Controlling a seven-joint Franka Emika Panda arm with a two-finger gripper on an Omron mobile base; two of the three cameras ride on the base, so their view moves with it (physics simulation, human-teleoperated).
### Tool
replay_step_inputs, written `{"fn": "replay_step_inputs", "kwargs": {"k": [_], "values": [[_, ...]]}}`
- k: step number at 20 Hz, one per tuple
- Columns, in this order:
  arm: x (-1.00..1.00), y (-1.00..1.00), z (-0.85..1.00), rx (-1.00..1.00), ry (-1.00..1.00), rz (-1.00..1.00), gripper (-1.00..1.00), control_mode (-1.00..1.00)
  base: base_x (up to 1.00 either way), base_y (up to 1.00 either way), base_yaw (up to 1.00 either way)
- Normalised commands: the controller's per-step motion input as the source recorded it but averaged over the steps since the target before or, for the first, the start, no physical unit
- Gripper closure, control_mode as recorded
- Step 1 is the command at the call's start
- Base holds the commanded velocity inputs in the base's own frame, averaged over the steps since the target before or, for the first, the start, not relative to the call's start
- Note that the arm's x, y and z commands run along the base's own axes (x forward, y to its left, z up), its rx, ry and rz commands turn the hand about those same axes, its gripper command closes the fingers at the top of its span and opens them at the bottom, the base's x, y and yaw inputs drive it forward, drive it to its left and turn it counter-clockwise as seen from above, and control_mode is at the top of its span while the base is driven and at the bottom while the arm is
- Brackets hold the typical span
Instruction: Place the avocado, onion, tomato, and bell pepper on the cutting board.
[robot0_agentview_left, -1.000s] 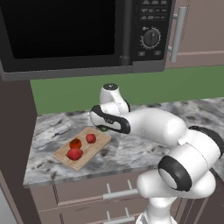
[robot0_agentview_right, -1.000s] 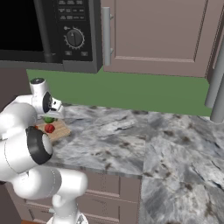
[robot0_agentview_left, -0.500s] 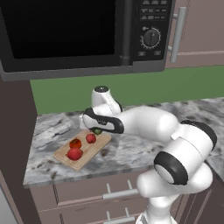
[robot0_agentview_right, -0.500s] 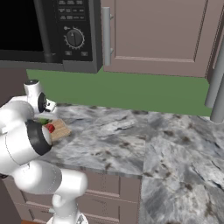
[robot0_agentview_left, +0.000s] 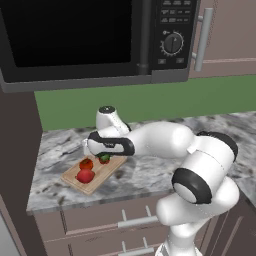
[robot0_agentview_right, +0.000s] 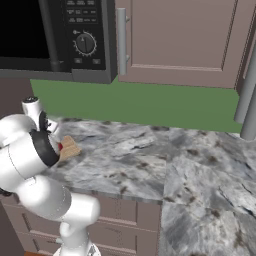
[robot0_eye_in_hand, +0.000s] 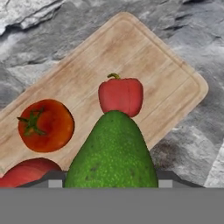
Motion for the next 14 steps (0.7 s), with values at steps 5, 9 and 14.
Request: {"fn": "replay_step_inputs", "kwargs": {"k": [5, 9, 14], "values": [[0.00, 0.07, -0.24, 0.00, 0.05, 0.00, 1.00, -1.00, 0.00, 0.00, 0.00], [0.00, 0.00, -0.29, 0.00, 0.07, 0.00, 1.00, -1.00, 0.00, 0.00, 0.00], [0.00, 0.00, -0.35, 0.00, 0.10, 0.00, 1.00, -1.00, 0.00, 0.00, 0.00]]}}
